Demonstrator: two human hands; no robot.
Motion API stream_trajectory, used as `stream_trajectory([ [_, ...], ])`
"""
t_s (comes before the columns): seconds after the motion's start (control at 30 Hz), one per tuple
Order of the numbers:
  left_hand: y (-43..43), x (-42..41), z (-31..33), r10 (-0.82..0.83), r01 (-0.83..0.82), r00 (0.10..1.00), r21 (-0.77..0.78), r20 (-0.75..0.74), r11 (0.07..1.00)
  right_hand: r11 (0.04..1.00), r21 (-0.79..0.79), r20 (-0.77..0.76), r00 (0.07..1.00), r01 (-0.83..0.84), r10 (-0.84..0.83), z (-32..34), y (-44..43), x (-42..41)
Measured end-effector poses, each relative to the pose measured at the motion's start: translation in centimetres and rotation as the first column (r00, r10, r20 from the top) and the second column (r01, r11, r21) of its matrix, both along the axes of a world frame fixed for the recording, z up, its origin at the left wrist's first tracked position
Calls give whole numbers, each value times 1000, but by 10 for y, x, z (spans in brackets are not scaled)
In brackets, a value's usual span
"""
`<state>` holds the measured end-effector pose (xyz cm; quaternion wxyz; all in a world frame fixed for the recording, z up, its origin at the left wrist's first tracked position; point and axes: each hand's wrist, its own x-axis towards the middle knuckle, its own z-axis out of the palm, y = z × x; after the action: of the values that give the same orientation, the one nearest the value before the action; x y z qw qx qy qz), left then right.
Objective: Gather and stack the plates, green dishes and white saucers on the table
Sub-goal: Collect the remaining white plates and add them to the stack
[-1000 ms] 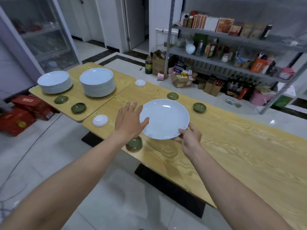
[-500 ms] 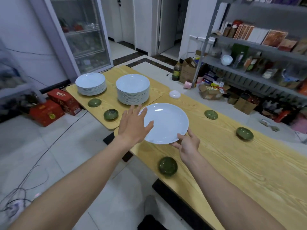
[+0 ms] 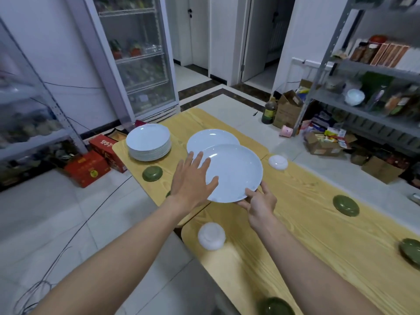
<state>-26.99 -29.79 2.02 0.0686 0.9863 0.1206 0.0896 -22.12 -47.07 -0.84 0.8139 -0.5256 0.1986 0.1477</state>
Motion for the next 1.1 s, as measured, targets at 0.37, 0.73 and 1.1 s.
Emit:
stream_trajectory([
  [0.37, 97, 83, -11, -130, 132, 989, 31, -73, 991, 991, -10, -59, 989, 132, -133, -15, 98, 66],
  [0.73, 156, 141, -19, -323, 325, 942, 10, -91, 946, 933, -104, -128, 926, 345, -356, -26, 150, 98],
  [1.1, 173, 180, -27, -342, 341, 935, -24, -98, 940, 920, -175, -134, 917, 351, -376, -35, 165, 124],
])
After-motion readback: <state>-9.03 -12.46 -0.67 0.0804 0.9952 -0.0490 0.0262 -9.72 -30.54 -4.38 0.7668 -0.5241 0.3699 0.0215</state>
